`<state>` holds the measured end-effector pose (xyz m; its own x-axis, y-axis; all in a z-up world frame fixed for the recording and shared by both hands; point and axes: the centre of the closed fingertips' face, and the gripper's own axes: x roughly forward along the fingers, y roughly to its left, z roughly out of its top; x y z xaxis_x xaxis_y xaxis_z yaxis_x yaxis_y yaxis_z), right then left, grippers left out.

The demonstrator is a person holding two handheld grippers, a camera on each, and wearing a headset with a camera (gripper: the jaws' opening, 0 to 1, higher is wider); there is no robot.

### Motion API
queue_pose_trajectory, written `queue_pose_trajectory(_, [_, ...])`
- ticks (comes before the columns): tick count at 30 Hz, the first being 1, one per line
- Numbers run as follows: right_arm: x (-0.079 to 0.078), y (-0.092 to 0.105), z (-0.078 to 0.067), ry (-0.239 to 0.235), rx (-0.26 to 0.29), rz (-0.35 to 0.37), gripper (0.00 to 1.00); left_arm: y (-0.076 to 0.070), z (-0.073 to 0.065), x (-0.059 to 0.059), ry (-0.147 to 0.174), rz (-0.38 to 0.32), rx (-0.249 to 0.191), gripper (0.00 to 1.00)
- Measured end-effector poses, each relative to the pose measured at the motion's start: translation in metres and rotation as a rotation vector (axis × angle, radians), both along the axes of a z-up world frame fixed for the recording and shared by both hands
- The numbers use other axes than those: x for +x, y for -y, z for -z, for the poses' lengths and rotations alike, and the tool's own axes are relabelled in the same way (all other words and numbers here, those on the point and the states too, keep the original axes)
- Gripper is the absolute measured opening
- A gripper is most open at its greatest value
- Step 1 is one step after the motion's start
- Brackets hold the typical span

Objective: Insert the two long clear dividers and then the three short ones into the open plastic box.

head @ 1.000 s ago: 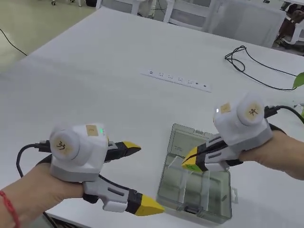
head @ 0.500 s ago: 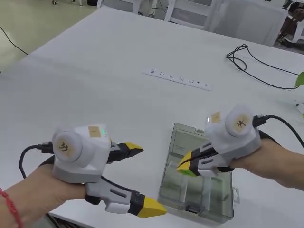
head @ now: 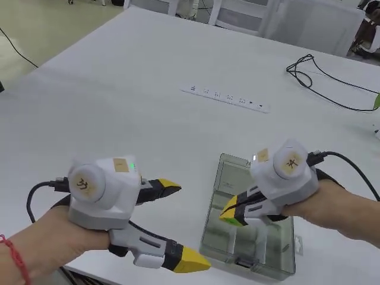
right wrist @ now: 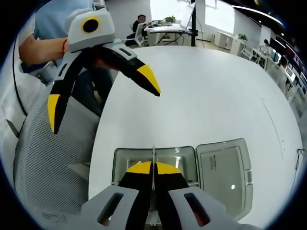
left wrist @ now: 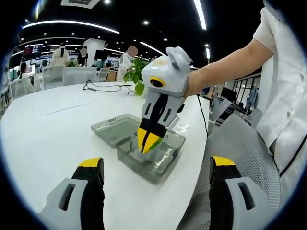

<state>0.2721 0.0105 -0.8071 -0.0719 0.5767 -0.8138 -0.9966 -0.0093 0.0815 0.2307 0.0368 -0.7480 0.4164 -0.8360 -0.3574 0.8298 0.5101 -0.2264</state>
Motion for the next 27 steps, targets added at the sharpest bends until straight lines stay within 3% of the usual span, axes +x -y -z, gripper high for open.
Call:
queue_pose_trajectory(9, [-0.0005, 0.0007, 0.0041, -0.010, -0.029, -0.008, 0.02, 0.0013, 0.0003, 0.0001, 0.000, 0.003, -0.001, 0.93])
queue_pose_trajectory(14, [-0.0018, 0.0010, 0.0102, 0.015, -0.067, -0.038, 0.02, 0.0019, -0.0004, 0.0001, 0.002, 0.005, -0.002, 0.93])
queue_pose_trajectory(27, [-0.0014, 0.0013, 0.0110, 0.016, -0.074, -0.036, 0.02, 0.0021, -0.0019, 0.0004, 0.009, 0.004, -0.001, 0.92])
